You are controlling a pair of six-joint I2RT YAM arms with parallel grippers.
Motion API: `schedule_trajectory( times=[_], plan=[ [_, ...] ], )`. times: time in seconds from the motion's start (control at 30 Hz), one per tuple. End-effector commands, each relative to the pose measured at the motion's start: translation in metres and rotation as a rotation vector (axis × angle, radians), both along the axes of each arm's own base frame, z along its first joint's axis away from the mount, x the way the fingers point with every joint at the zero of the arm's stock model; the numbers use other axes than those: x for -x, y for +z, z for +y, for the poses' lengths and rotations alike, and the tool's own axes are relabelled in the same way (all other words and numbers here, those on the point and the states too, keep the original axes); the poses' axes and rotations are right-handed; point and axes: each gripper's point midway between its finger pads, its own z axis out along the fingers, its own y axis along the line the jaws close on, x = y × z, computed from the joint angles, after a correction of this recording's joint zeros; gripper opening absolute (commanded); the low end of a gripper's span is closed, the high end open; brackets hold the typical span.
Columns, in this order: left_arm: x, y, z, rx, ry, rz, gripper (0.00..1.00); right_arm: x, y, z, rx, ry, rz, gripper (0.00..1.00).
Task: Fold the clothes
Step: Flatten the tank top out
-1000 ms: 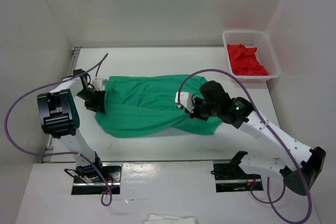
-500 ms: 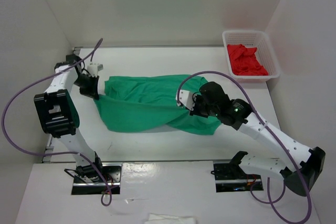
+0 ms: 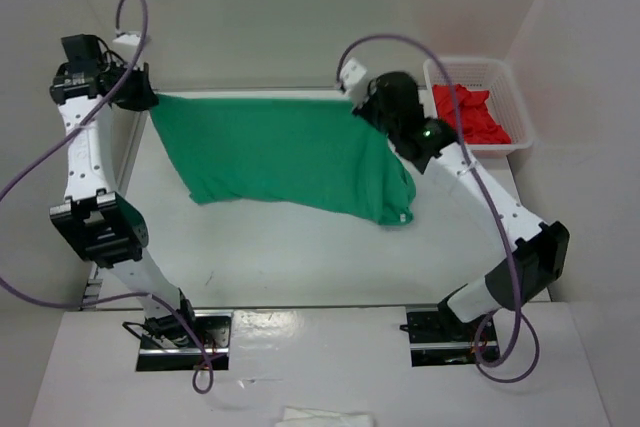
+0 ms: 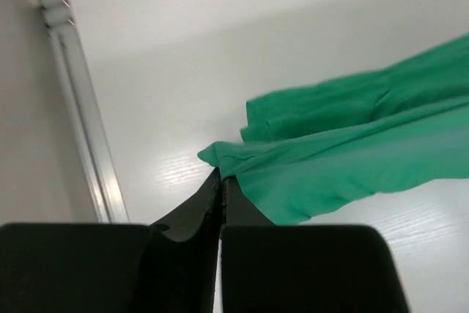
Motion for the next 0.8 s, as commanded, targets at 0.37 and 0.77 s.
schedule_trajectory(
  times=[0.37, 0.77],
  plan=[
    [0.096, 0.201, -0.017, -0.070, -0.020, -0.547, 0.03, -0.016, 0.191, -0.081, -0.406, -0.141, -0.337, 0.00],
    [0.161, 0.059, -0.034, -0.213, -0.175, -0.306, 0.04, 0.088, 0.036, -0.063, -0.075, 0.123, 0.104, 0.00]
  ],
)
